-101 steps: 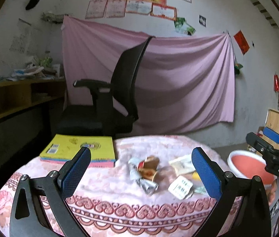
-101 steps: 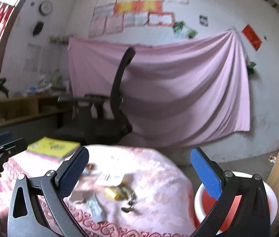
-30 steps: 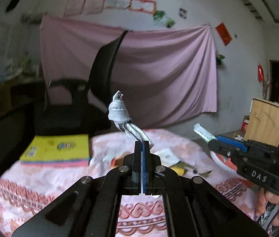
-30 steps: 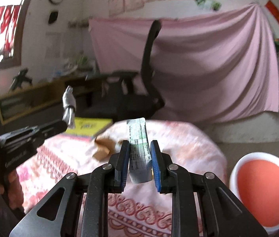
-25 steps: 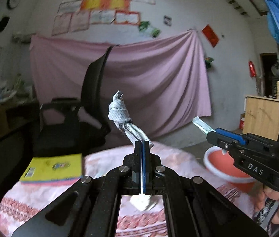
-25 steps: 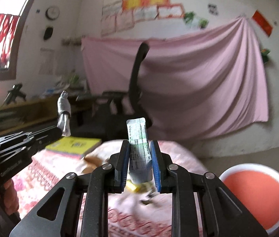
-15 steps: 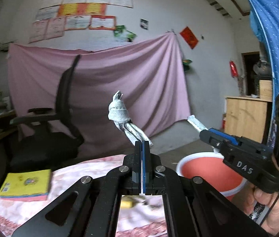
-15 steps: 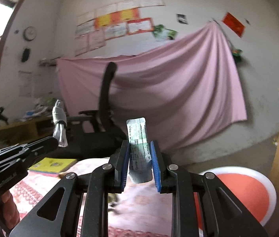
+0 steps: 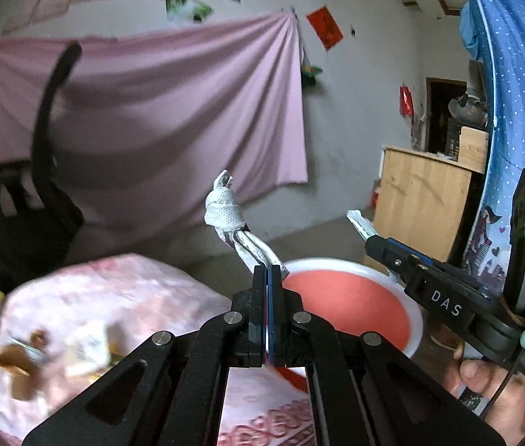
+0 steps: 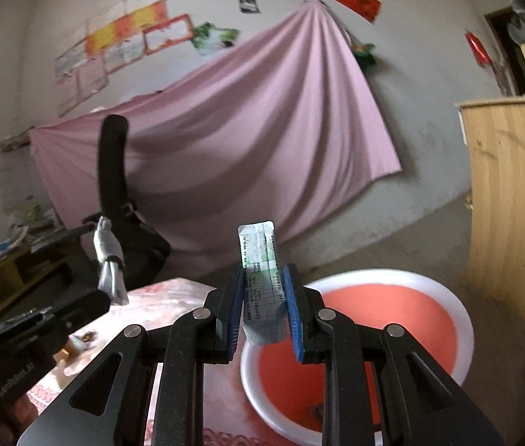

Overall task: Collect trash
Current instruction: 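Carry both items over the orange basin and open both tools to release, then return both tools over the table toward the leaves and paper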

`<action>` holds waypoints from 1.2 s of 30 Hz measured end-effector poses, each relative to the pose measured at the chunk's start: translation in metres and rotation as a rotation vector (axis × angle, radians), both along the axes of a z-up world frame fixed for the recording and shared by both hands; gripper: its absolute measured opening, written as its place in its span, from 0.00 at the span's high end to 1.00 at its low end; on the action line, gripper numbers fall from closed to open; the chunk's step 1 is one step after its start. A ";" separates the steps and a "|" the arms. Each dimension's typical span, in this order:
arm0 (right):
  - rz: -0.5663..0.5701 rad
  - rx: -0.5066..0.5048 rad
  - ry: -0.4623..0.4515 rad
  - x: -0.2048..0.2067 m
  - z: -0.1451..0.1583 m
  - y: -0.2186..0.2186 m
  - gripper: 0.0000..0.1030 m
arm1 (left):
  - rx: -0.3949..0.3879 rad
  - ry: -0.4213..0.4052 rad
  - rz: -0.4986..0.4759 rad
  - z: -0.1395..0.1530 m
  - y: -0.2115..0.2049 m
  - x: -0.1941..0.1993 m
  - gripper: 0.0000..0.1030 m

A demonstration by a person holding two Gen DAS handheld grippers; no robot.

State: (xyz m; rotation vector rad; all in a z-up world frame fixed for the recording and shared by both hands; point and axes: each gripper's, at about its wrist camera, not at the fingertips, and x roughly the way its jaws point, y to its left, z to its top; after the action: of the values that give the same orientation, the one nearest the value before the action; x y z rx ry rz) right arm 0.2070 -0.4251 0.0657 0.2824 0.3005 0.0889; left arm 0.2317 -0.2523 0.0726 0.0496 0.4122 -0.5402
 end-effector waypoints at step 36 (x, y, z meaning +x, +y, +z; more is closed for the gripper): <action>-0.074 0.027 0.174 0.017 -0.017 -0.029 0.78 | -0.021 0.296 0.034 -0.023 -0.022 0.050 1.00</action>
State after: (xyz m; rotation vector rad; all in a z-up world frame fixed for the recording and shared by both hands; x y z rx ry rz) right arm 0.2238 -0.4546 0.0492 0.3285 0.4612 -0.0043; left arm 0.2821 -0.2743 0.0493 -0.0582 0.6948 -0.5194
